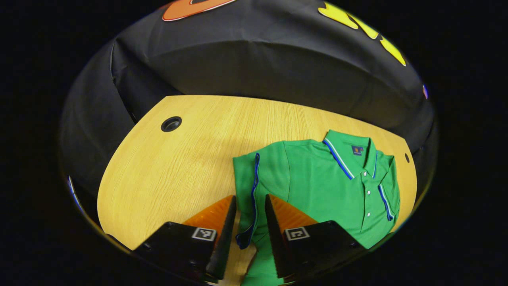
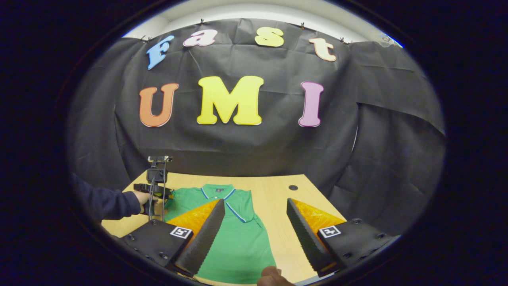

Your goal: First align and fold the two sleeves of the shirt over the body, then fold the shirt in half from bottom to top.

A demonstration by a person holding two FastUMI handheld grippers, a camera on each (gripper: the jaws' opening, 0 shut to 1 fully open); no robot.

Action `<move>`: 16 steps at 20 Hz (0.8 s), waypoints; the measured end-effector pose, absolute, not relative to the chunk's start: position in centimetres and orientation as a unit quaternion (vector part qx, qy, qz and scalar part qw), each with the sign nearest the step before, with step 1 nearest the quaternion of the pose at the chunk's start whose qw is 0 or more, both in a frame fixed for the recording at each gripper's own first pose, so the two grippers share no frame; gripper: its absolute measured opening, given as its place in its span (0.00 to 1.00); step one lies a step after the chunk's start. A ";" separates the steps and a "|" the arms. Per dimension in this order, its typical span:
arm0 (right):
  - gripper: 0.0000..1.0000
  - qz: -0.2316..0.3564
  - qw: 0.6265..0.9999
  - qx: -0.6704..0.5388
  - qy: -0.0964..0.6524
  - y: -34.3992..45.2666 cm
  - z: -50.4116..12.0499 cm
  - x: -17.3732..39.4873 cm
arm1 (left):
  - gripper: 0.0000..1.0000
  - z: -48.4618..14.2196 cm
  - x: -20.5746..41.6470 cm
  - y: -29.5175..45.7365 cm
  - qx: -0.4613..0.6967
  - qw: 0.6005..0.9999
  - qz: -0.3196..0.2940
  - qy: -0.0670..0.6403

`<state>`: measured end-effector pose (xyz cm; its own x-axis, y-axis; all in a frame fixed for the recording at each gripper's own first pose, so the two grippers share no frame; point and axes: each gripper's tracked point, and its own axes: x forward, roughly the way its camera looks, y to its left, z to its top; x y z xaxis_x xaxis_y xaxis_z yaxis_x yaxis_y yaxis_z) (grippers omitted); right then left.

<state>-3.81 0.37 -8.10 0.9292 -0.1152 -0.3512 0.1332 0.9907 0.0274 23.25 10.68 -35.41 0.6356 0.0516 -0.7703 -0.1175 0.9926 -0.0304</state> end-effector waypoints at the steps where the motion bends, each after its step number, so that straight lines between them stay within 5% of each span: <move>1: 0.97 -0.064 0.981 0.025 0.182 0.4 -8.4 -3.8 | 0.40 -36.0 23.2 10.7 -0.035 0.899 0.044 0.434; 3: 0.97 -0.063 0.980 0.022 0.187 0.6 -8.7 -3.9 | 0.28 -36.4 23.2 10.7 -0.035 0.897 0.040 0.439; 4: 0.97 -0.063 0.980 0.020 0.187 0.6 -8.8 -3.8 | 0.33 -36.4 23.5 10.6 -0.037 0.898 0.035 0.437; 7: 0.97 -0.068 0.979 0.022 0.192 0.2 -9.1 -3.7 | 0.10 -36.4 23.4 10.8 -0.034 0.896 0.034 0.442; 16: 0.97 -0.065 0.976 0.043 0.201 -0.1 -9.3 -3.0 | 0.03 -34.0 23.9 10.3 -0.012 0.905 -0.021 0.425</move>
<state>-3.05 -0.07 -9.26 0.9106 -0.1103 -0.3982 0.1448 0.9878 0.0574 23.90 10.30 -33.96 0.6383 -0.0478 -0.7683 0.0274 0.9988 -0.0394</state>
